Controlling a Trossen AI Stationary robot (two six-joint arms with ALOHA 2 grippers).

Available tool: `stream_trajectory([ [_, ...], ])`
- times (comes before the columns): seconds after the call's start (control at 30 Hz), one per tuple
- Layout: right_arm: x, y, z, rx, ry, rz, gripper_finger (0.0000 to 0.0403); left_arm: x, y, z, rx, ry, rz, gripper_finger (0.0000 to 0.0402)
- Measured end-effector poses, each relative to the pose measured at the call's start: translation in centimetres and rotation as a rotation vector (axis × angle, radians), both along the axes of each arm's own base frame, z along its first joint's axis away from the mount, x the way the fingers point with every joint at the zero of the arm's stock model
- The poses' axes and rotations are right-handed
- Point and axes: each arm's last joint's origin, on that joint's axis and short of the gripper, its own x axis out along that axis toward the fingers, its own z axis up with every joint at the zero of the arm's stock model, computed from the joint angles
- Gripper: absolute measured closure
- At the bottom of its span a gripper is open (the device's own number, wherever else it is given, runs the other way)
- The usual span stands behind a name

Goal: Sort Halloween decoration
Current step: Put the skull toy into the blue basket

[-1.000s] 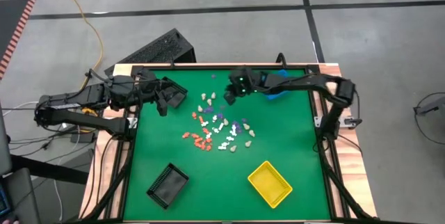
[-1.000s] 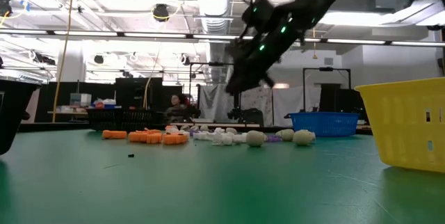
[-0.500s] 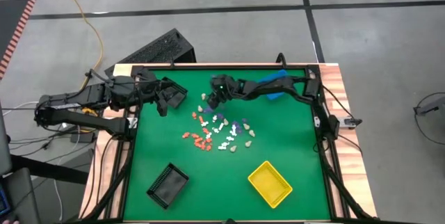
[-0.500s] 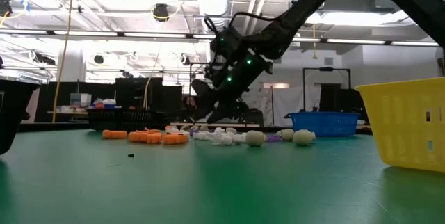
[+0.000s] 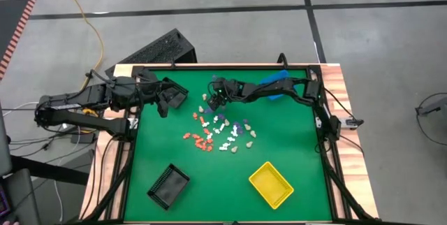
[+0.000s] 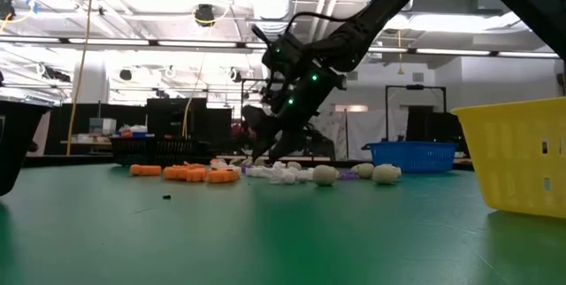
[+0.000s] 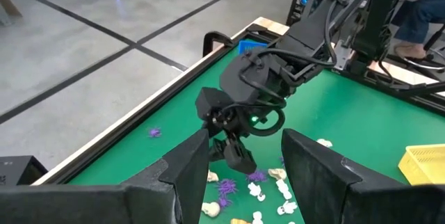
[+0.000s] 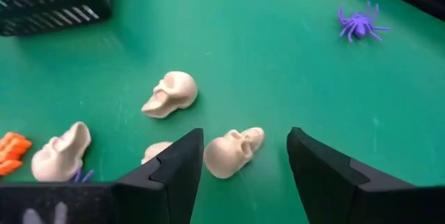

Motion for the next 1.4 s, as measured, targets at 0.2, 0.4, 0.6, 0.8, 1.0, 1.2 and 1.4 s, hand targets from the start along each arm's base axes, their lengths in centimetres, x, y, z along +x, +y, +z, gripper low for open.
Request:
stream_trajectory([
  [0.2, -0.4, 0.2, -0.4, 0.052, 0.04, -0.034, 0.0182, 0.0, 0.0, 0.0, 0.0, 0.0, -0.001, 0.023],
  [0.4, -0.6, 0.2, -0.6, 0.088, 0.039, -0.072, 0.0221, 0.0, 0.0, 0.0, 0.009, 0.005, -0.005, 0.023],
  [0.6, -0.8, 0.0, -0.7, 0.113, 0.051, -0.101, 0.0297, 0.0, 0.0, 0.0, 0.006, 0.005, -0.011, 0.023],
  [0.8, -0.8, 0.3, -0.5, 0.135, 0.044, -0.073, 0.0372, 0.0, 0.0, -0.1, 0.005, 0.016, -0.011, 0.023],
  [1.0, -0.8, 1.3, 3.1, 0.123, -0.037, 0.033, 0.0379, 0.0, 0.0, -0.1, 0.001, 0.012, -0.009, 0.023],
  [1.2, -1.4, 1.0, 5.3, 0.047, -0.066, 0.073, 0.0268, 0.0, 0.0, -0.1, 0.002, 0.012, 0.0, 0.023],
  [1.4, -1.5, 0.0, 3.8, 0.101, -0.051, -0.011, 0.0149, -0.1, 0.0, -0.3, 0.002, 0.03, 0.002, 0.023],
])
